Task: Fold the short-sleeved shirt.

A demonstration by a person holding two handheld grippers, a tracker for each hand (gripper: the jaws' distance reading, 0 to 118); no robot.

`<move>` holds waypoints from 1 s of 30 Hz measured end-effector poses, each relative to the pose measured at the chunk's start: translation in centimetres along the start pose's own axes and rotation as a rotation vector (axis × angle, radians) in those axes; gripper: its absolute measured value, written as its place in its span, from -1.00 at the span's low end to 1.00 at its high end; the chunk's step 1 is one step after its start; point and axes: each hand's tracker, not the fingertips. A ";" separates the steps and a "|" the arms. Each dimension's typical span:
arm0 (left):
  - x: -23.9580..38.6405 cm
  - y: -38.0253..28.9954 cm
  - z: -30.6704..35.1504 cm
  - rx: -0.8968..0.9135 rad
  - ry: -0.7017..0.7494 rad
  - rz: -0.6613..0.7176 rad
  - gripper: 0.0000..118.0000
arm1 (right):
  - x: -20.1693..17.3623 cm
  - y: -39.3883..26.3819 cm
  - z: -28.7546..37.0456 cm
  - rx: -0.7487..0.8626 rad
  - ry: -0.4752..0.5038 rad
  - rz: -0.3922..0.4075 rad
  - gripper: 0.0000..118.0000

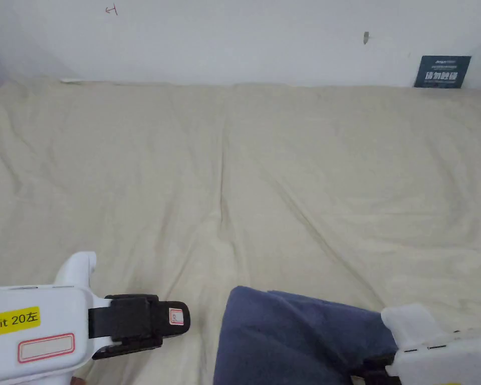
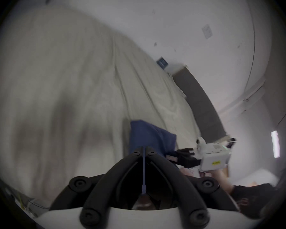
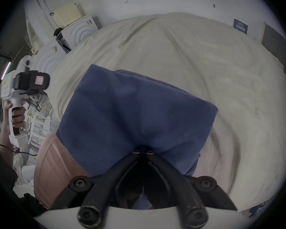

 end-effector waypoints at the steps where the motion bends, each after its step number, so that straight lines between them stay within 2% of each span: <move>1: -0.5 0.3 -1.0 -0.023 -0.020 0.015 -0.90 | 0.1 -0.1 0.0 0.002 0.005 0.006 -1.00; 2: -0.9 0.7 -2.1 -0.080 -0.050 -0.008 -0.68 | 0.1 -0.1 0.0 0.004 0.010 0.009 -1.00; 3: -1.2 1.1 -3.0 -0.122 -0.069 -0.024 -0.20 | 0.1 -0.2 0.0 0.007 0.014 0.009 -1.00; 4: -1.5 1.2 -4.0 -0.173 -0.082 -0.019 0.17 | 0.2 -0.3 0.0 0.008 0.019 0.003 -1.00; 6: -2.3 1.5 -5.7 -0.218 -0.095 0.014 0.64 | 0.4 -0.3 0.0 0.010 0.029 -0.009 -1.00; 8: -2.8 1.6 -6.9 -0.230 -0.121 0.033 0.75 | 0.6 -0.3 0.0 0.010 0.044 -0.018 -1.00; 12: -3.8 1.6 -10.0 -0.321 -0.192 0.143 0.78 | 1.3 -0.3 -0.1 0.010 0.076 -0.040 -1.00; 14: -3.4 1.5 -11.3 -0.351 -0.271 0.155 0.88 | 1.5 -0.4 -0.2 0.010 0.090 -0.047 -1.00; 17: -1.9 1.1 -13.2 -0.410 -0.275 0.111 0.93 | 1.8 -0.4 -0.3 0.014 0.110 -0.064 -1.00; 21: -1.1 1.4 -13.3 -0.388 -0.214 0.082 0.89 | 2.1 -0.7 -0.3 0.027 0.132 -0.077 -1.00; 22: -0.7 1.4 -12.6 -0.364 -0.171 0.072 0.73 | 2.1 -0.8 -0.1 0.035 0.136 -0.075 -1.00; 23: -0.4 1.4 -12.1 -0.339 -0.115 0.051 0.33 | 2.1 -1.0 0.0 0.043 0.137 -0.071 -1.00; 24: 0.0 1.2 -11.6 -0.311 -0.033 0.018 -0.53 | 2.0 -1.2 0.3 0.054 0.135 -0.064 -1.00; 25: -0.3 1.1 -11.6 -0.275 0.090 -0.028 -0.67 | 1.9 -1.3 0.6 0.066 0.140 -0.064 -1.00; 27: 0.0 0.1 -11.9 -0.290 0.037 0.064 -0.67 | 1.5 -1.2 1.3 0.058 0.120 -0.111 -1.00; 30: 1.6 0.1 -11.3 -0.266 0.088 -0.015 -0.67 | 0.7 -0.9 2.7 0.104 0.108 -0.088 -1.00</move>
